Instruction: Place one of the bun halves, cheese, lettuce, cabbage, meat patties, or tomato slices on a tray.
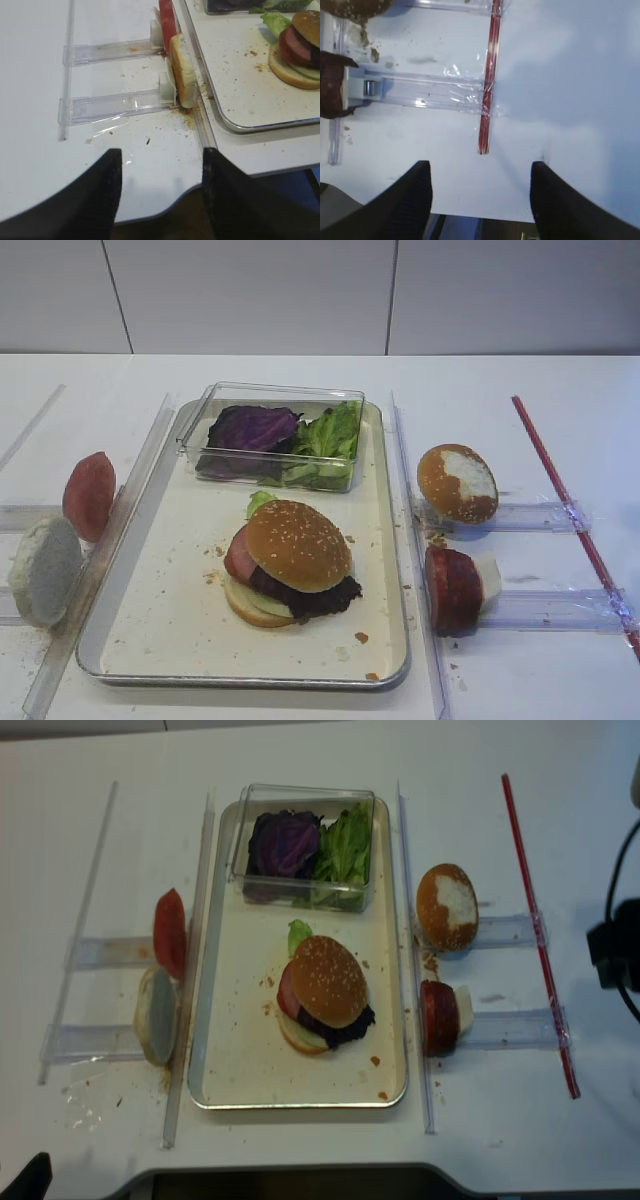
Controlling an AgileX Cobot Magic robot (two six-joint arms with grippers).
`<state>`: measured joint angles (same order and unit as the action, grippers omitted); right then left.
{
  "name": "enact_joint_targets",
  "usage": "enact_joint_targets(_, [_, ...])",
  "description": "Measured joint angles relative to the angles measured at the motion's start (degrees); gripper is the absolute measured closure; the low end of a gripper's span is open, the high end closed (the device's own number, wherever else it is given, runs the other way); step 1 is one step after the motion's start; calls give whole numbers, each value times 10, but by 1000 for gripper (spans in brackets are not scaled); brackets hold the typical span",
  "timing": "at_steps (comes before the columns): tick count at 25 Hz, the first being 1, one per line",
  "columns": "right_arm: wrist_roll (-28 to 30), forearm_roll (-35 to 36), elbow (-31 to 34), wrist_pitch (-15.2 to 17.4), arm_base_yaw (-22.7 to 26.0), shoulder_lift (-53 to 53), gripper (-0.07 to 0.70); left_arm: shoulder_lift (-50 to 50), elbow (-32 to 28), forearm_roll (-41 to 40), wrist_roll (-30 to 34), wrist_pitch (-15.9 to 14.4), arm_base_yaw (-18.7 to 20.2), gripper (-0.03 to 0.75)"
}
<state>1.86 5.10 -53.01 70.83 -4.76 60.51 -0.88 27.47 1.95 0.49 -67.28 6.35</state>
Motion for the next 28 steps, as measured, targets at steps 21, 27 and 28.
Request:
enact_joint_targets(21, [38, 7, 174, 13, 0, -347, 181, 0, 0, 0, 0, 0, 0, 365])
enact_joint_targets(27, [42, 21, 235, 15, 0, -443, 181, 0, 0, 0, 0, 0, 0, 365])
enact_joint_targets(28, [43, 22, 239, 12, 0, -461, 181, 0, 0, 0, 0, 0, 0, 365])
